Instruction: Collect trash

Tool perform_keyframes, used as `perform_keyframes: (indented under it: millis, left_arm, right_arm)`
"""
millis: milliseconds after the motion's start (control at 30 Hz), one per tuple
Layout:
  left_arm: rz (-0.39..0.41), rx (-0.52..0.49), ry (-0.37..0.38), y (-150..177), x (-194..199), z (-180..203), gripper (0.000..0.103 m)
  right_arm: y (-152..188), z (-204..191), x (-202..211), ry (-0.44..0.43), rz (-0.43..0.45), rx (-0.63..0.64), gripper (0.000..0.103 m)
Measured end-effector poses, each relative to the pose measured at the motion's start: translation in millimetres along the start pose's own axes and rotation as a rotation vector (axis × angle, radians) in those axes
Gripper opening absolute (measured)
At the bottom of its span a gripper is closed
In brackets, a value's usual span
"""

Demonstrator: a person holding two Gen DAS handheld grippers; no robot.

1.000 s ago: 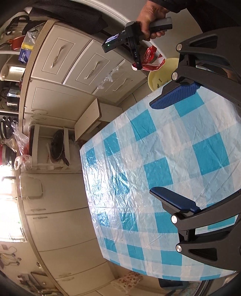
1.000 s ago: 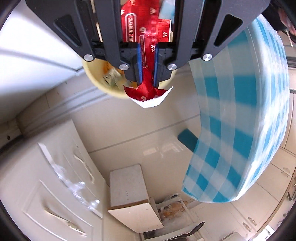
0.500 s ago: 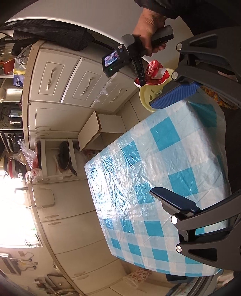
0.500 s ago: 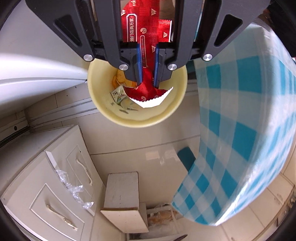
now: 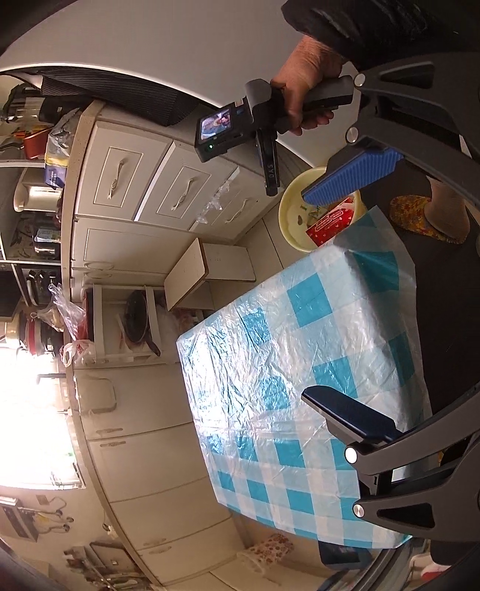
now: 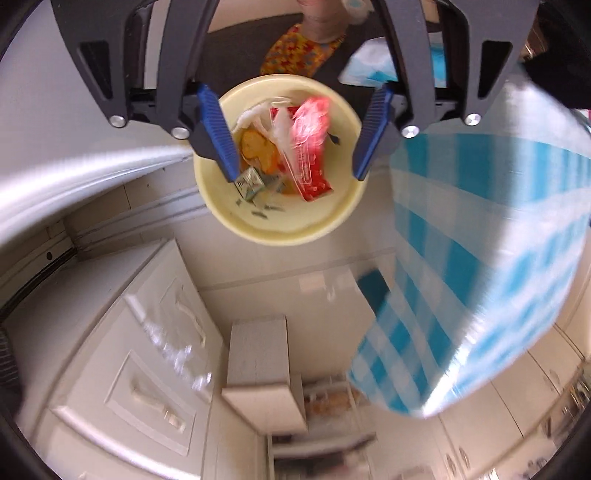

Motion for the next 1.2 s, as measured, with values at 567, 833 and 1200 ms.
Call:
perform_keyframes:
  millis: [567,833,1200]
  left_arm:
    - [0.088,0.024,0.102,9.4,107.1,20.1,0.095]
    - [0.149,0.039,0.052,12.6,151.3,14.9,0.095]
    - [0.170,0.039,0.045,21.3,174.6,12.3,0.095]
  right_arm:
    - [157.4,-104.7,276.6,0.324,0.687,-0.096,0.096]
    - [175.1,-121.8,316.4,0.310,0.730,-0.184,0.096]
    - [189.3,-143.4,333.4,0.298,0.744,-0.185,0.096]
Point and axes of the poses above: each gripper's, at about its wrist camera, not at the fingertips, and x roughly against the way its jaws point, z to its right, y to its underside, the point moved 1 cm from there along -x, roughly the way its jaws point, and after that the axes turned 14 degrees about x, right-handed, at the moved point
